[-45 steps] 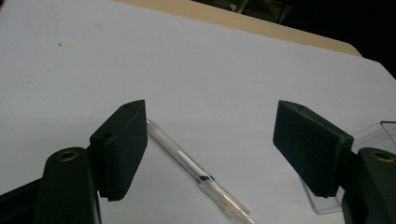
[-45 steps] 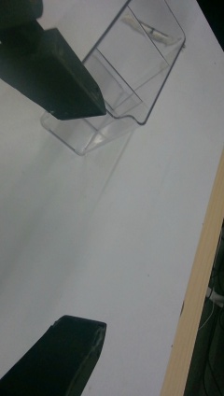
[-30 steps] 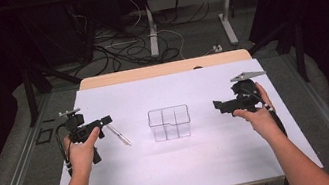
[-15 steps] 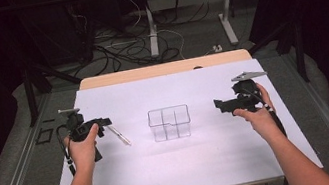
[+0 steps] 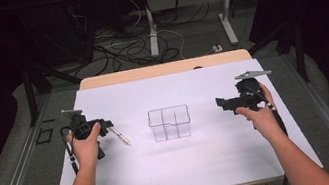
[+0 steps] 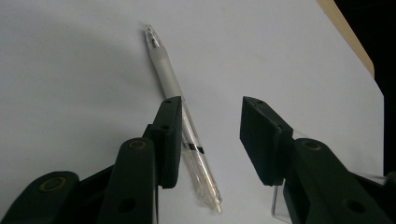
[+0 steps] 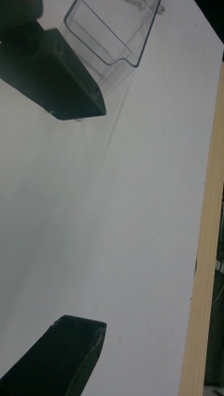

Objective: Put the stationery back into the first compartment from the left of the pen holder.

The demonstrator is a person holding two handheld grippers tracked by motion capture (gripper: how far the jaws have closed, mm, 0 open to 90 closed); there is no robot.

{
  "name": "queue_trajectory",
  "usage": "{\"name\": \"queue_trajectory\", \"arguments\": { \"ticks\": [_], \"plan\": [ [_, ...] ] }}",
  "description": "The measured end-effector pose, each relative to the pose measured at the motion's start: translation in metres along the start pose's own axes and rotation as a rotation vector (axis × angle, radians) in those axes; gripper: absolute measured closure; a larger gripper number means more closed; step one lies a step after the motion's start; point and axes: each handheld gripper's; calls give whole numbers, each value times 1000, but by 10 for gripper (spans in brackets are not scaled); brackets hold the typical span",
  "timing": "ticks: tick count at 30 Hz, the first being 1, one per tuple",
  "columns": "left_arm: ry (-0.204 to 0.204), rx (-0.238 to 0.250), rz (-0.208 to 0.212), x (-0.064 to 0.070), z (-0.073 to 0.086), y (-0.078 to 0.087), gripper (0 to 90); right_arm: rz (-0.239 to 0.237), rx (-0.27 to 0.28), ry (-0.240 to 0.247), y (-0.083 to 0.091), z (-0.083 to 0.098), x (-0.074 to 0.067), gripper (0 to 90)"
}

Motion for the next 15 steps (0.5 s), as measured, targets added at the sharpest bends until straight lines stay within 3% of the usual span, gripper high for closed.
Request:
{"name": "queue_trajectory", "arguments": {
  "ticks": [9,15],
  "plan": [
    [52,-10,-39,-3,-7,-14,628,-9,4,-1,-1,1,1,0],
    [79,22,-89,-2,-14,-20,655,-13,11,6,0,0,2,0]
  ]
}}
Point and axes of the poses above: each handheld gripper's, and its own axes: y roughly backward along the jaws, z roughly out of its underside, x roughly to its right, and after that the axes turned 1 degree about z, right-handed
